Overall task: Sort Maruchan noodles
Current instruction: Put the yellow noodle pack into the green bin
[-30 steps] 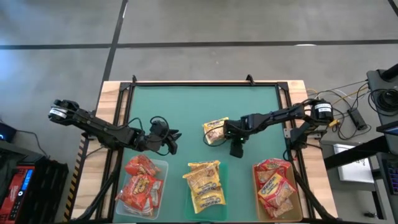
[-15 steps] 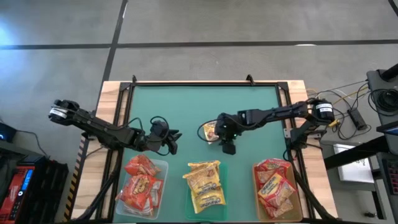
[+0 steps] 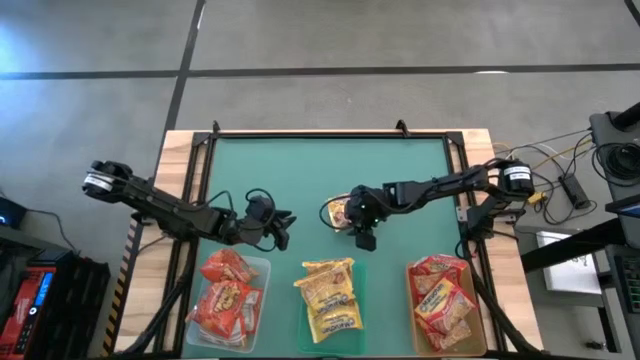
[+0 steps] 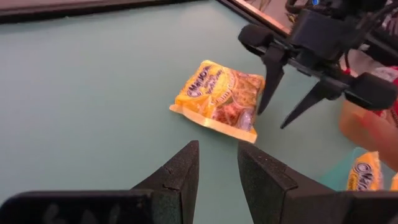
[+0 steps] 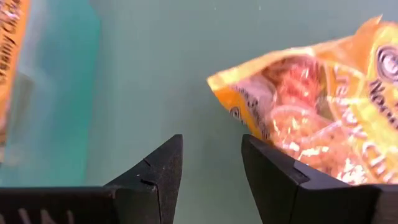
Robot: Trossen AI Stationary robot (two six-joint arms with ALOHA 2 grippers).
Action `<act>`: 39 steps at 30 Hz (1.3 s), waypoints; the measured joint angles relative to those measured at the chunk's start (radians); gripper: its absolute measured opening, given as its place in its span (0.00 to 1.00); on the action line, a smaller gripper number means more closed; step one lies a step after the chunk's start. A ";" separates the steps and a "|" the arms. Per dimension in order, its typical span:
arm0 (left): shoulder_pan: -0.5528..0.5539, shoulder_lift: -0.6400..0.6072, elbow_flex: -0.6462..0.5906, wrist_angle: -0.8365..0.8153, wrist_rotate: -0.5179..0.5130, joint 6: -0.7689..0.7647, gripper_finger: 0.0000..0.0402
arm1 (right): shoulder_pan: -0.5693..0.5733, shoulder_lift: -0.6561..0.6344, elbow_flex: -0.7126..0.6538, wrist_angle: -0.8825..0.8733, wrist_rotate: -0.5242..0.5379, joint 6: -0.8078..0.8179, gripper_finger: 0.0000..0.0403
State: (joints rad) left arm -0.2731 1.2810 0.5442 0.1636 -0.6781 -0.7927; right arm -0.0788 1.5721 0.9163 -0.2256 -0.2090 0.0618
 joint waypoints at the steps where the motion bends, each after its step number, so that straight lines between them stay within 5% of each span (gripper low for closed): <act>1: 0.000 0.001 0.000 0.002 0.009 0.000 0.23 | 0.000 0.001 -0.010 0.008 0.000 0.005 0.39; 12: 0.000 0.004 0.000 0.022 0.010 -0.001 0.23 | 0.000 0.001 -0.128 0.116 0.000 0.050 0.39; 26: 0.000 0.004 0.000 0.039 0.010 -0.001 0.23 | 0.007 -0.001 -0.154 0.520 -0.105 0.056 0.38; 39: 0.000 0.005 0.000 0.038 0.060 0.021 0.23 | 0.011 -0.065 -0.155 0.030 -0.078 0.143 0.39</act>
State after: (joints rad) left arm -0.2732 1.2858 0.5442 0.2016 -0.6183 -0.7714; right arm -0.0673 1.5074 0.7616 -0.1953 -0.2874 0.2045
